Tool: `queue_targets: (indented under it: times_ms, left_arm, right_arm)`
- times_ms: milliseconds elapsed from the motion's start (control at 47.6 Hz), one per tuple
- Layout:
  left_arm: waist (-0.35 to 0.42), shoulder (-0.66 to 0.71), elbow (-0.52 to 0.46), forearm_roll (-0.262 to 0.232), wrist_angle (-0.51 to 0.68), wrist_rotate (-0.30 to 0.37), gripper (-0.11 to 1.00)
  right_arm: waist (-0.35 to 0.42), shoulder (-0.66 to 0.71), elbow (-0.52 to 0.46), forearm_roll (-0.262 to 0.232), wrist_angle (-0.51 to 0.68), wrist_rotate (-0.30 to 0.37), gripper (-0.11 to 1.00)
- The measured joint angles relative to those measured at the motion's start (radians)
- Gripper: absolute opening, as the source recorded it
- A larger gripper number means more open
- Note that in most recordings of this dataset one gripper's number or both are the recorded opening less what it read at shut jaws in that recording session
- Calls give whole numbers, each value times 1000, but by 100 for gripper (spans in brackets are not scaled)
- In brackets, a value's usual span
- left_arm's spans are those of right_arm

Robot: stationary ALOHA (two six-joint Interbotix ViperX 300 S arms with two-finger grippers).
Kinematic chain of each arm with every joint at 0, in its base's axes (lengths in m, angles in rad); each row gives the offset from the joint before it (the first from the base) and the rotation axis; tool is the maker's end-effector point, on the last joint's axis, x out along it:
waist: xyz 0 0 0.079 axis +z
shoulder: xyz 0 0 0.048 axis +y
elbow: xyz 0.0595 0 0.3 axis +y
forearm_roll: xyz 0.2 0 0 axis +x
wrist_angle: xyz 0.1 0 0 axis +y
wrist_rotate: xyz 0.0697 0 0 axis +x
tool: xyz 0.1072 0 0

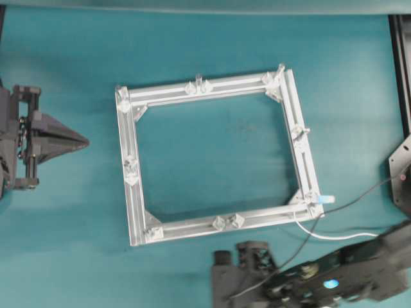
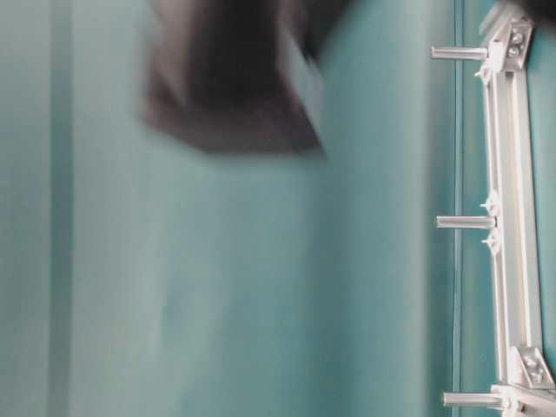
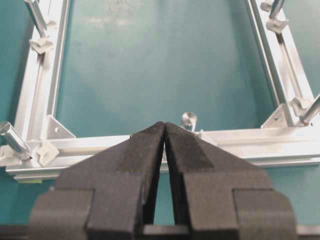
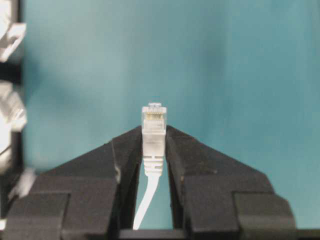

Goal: Move the cable alternately left and right between 8 pins so it hooks onto each one.
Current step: 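Carry the white cable plug with the right gripper into the frame center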

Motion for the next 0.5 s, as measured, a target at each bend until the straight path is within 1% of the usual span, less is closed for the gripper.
queue_targets:
  times_ms: [105,126,210,273,399,504]
  left_arm:
    - [-2,-37,12,0,2,0,9]
    - [-2,-41,15,0,2,0,9]
    - [-2,-74,25,0,17,0,8]
    - [-3,-103,34,0,37,0,8]
    - [-5,-155,46,0,84,0,8]
    - [-6,-216,64,0,127,0,8]
  right_arm:
    - [-3,-67,72,-6,61,87,15]
    - [-6,-83,91,-12,84,121,15]
    - [-29,-120,138,-43,144,215,15]
    - [-58,-140,161,-80,178,293,15]
    - [-135,-158,176,-141,198,436,15]
    - [-187,-158,175,-167,199,505,15]
